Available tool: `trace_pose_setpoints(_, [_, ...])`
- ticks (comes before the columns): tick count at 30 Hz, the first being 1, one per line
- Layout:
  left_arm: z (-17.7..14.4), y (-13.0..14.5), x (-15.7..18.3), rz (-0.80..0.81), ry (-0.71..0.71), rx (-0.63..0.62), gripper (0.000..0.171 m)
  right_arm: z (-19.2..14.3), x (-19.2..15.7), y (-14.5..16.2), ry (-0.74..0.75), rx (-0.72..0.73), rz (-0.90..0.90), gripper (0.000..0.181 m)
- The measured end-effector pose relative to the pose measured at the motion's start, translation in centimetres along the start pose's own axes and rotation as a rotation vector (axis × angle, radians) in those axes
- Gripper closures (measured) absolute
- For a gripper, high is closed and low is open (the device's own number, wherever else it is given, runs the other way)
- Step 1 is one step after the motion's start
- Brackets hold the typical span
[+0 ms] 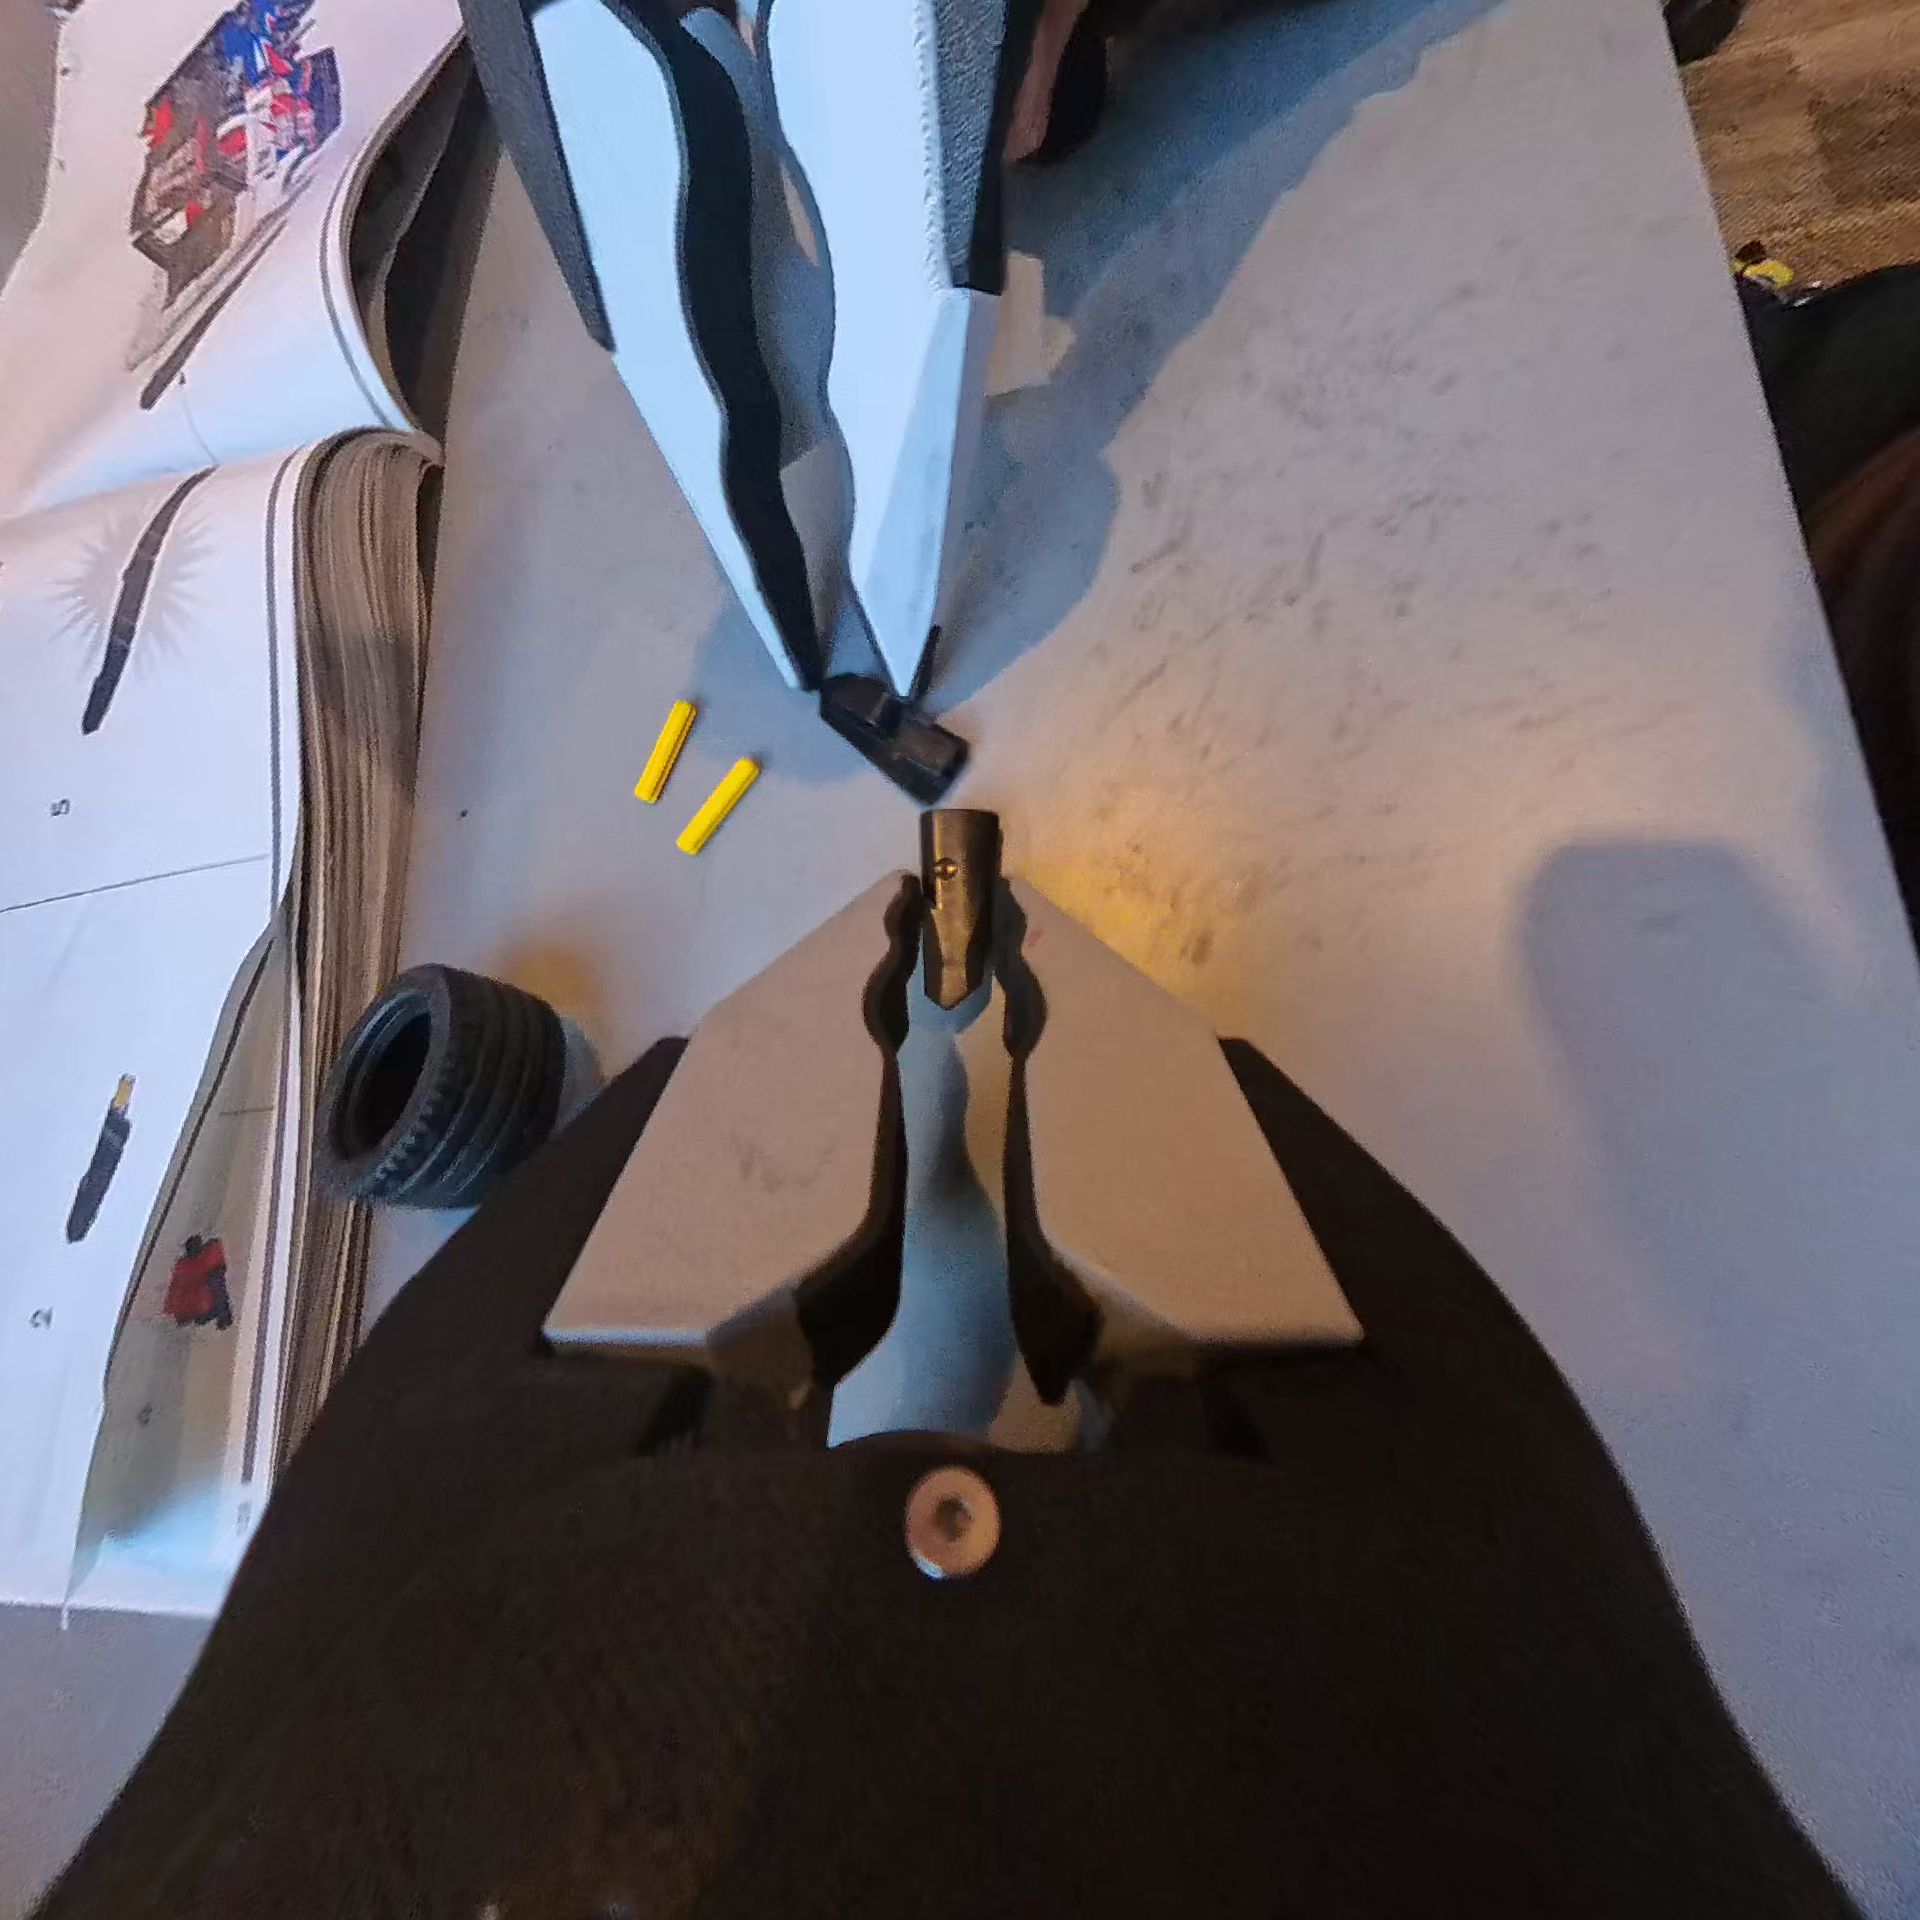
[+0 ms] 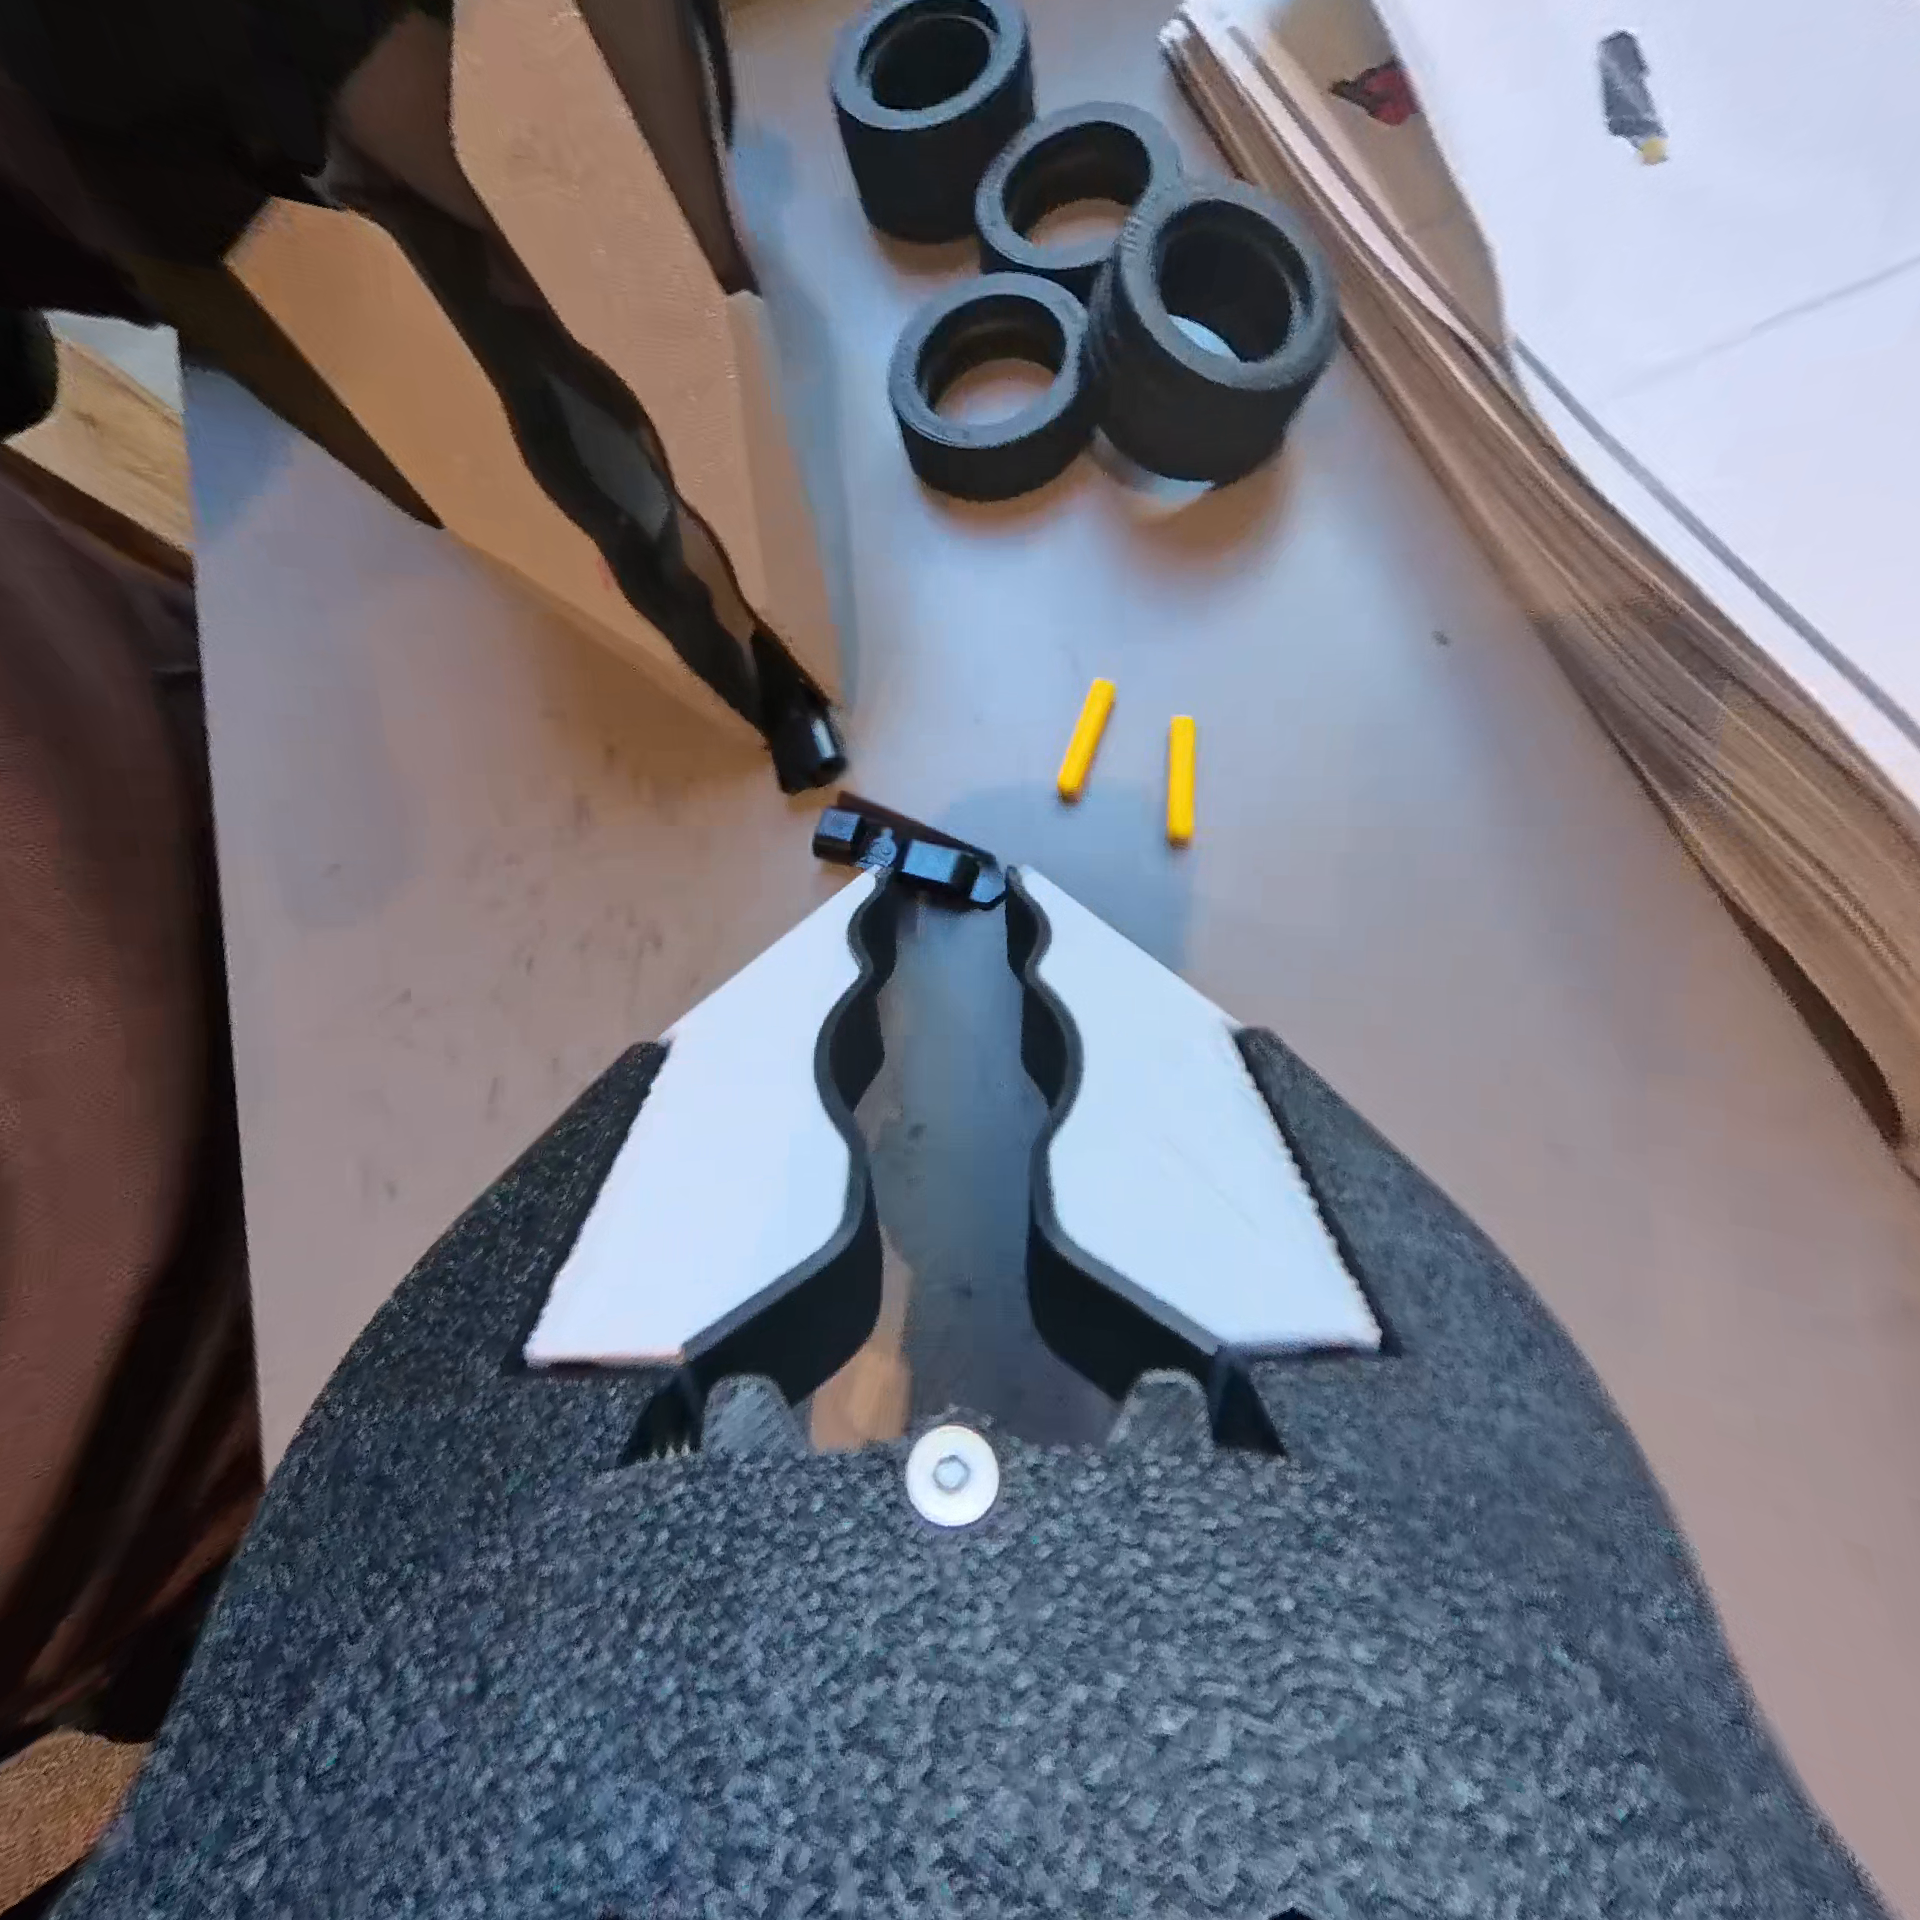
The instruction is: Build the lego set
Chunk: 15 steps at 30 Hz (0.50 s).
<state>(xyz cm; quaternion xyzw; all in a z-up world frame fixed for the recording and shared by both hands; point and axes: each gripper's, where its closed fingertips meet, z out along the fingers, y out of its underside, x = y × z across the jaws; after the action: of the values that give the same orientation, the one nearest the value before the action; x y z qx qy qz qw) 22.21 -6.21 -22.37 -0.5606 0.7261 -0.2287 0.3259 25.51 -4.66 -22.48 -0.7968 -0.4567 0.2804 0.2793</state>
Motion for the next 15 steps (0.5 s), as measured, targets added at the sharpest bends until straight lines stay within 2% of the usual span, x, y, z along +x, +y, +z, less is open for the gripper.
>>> trace_pose_setpoints(6, [-1.4,1.3,0.2,-0.065,-0.019,-0.012,0.161,0.0,-0.4,-1.0,0.017,0.051,-0.073,0.159])
trace_pose_setpoints(8, [-2.0,1.6,0.0,-0.092,-0.057,-0.004,0.142,-0.9,0.0,-1.8,0.037,0.133,-0.082,0.159])
trace_pose_setpoints(11, [-2.8,1.9,-0.2,-0.131,-0.097,0.016,0.132,-3.1,1.4,-3.4,0.139,0.291,-0.097,0.158])
trace_pose_setpoints(13, [-3.7,1.4,-0.7,-0.137,-0.140,0.075,0.134,-4.6,2.6,-4.2,0.232,0.382,-0.109,0.158])
trace_pose_setpoints(15, [-4.4,0.8,-1.1,-0.145,-0.157,0.137,0.140,-5.7,3.4,-4.7,0.263,0.447,-0.080,0.158])
